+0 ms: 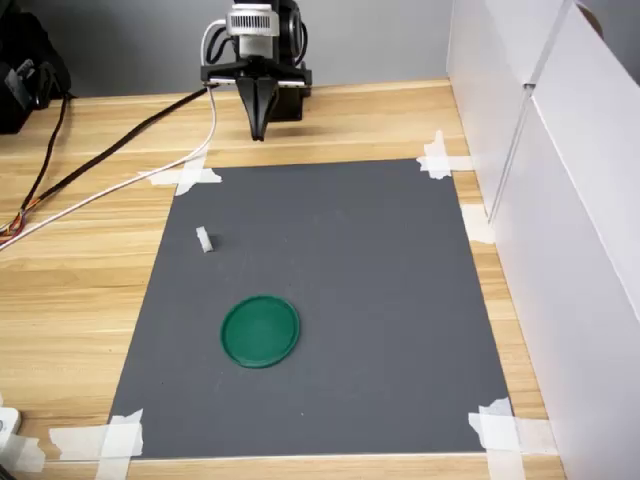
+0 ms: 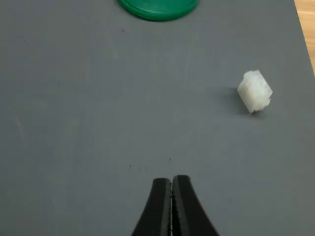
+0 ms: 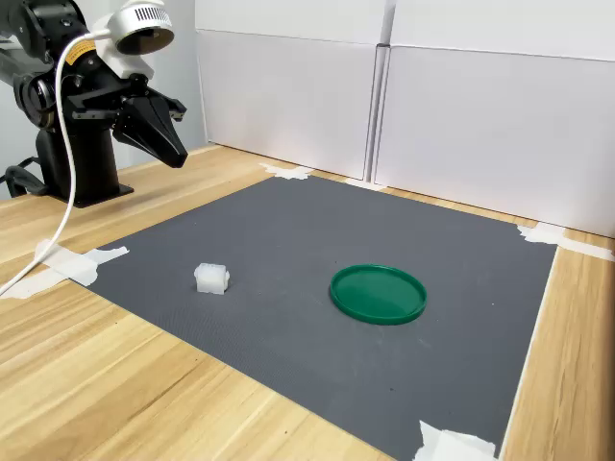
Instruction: Grasp a white terminal and put it in the green lid.
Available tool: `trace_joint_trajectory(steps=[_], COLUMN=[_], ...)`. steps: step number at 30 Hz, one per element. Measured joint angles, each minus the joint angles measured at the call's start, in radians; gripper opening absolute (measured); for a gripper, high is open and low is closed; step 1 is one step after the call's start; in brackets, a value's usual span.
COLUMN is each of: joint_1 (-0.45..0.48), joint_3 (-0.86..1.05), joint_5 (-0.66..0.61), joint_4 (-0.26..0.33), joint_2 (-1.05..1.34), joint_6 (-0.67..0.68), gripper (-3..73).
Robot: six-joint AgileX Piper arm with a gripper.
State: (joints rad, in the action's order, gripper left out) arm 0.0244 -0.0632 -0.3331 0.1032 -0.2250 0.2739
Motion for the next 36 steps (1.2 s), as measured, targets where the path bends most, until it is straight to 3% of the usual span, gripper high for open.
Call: trace_joint_trajectory(steps=[16, 25, 36], joint_1=[0.0, 0.0, 0.0], joint_3=[-0.18, -0.181, -0.271], joint_5=[-0.074, -0.078, -0.15], joint_4=[-0.002, -0.052, -0.057], joint_2=[-0.24, -0.291, -0.401], joint_6=[0.0, 0.008, 0.009], gripper=[-2.1, -2.1, -2.1])
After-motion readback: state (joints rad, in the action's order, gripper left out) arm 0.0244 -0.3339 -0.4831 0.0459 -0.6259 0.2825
